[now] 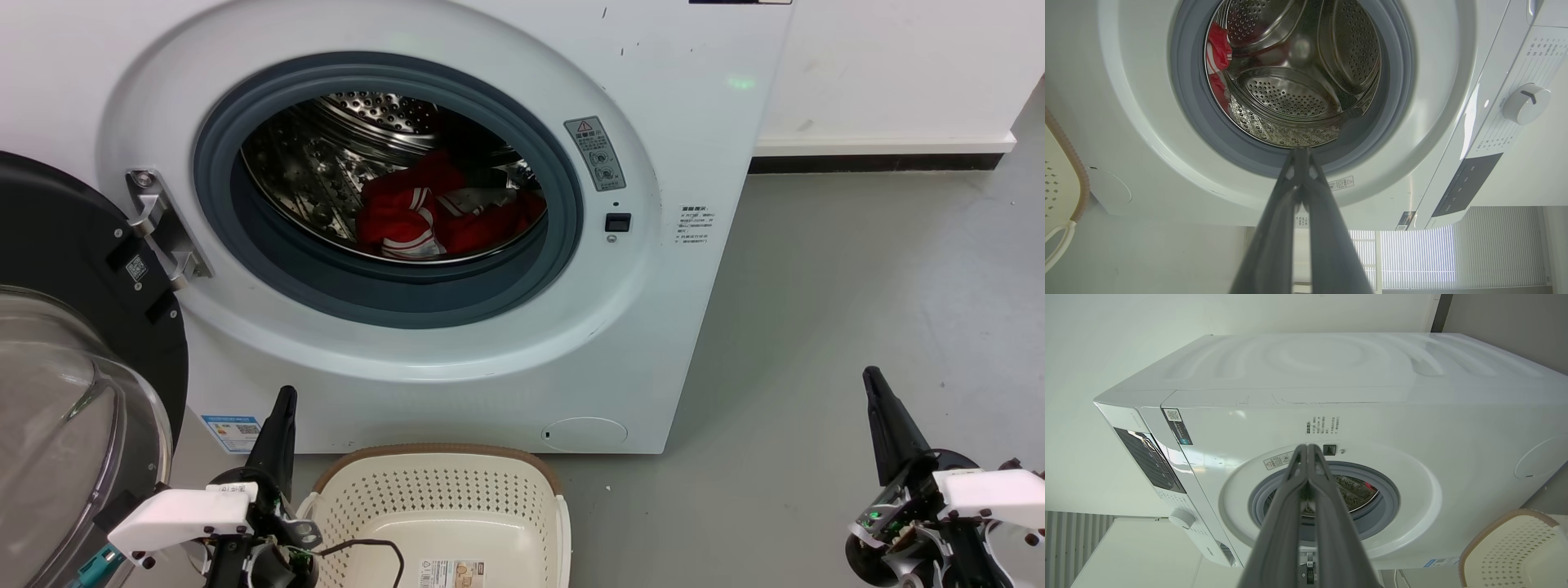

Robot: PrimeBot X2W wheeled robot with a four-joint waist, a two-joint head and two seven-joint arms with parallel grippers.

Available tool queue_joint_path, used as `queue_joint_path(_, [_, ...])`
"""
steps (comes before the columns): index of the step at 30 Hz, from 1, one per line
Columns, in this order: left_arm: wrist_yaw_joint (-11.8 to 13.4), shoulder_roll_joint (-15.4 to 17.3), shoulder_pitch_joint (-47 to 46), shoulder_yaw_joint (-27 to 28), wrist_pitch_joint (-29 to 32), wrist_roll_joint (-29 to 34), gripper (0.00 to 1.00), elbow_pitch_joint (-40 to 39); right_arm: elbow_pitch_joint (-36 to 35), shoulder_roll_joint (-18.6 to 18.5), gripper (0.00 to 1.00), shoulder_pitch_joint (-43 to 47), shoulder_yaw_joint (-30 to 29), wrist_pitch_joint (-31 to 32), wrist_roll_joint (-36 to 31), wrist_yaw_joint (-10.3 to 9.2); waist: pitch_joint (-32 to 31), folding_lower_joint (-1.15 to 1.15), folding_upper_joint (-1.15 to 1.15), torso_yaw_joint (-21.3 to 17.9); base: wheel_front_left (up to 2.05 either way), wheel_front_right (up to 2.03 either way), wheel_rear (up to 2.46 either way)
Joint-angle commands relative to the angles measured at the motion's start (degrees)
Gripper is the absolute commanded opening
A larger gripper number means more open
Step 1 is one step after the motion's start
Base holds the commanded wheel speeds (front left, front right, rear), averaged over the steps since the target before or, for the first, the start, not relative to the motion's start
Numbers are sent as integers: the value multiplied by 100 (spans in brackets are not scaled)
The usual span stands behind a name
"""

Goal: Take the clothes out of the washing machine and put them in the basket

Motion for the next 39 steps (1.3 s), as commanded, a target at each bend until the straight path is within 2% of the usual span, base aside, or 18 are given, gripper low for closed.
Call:
queue_joint_path(1, [-15,-5,-32,7,14,3,0,-2,7,17,0,-76,2,-3,-25,-2,0,0,0,0,0,0,0])
queue_joint_path(34, [-15,-5,-32,7,14,3,0,-3,7,17,0,-76,3,-3,-25,-2,0,0,0,0,0,0,0])
queue_joint_path(35, [0,0,0,-1,0,0,100,-1,-1,0,100,0,0,-1,0,0,0,0,0,0,0,0,0])
queue_joint_path(39, [1,-4,38,-80,-50,17,100,50,24,2,100,62,55,-62,-10,-1,1,0,0,-2,0,0,0])
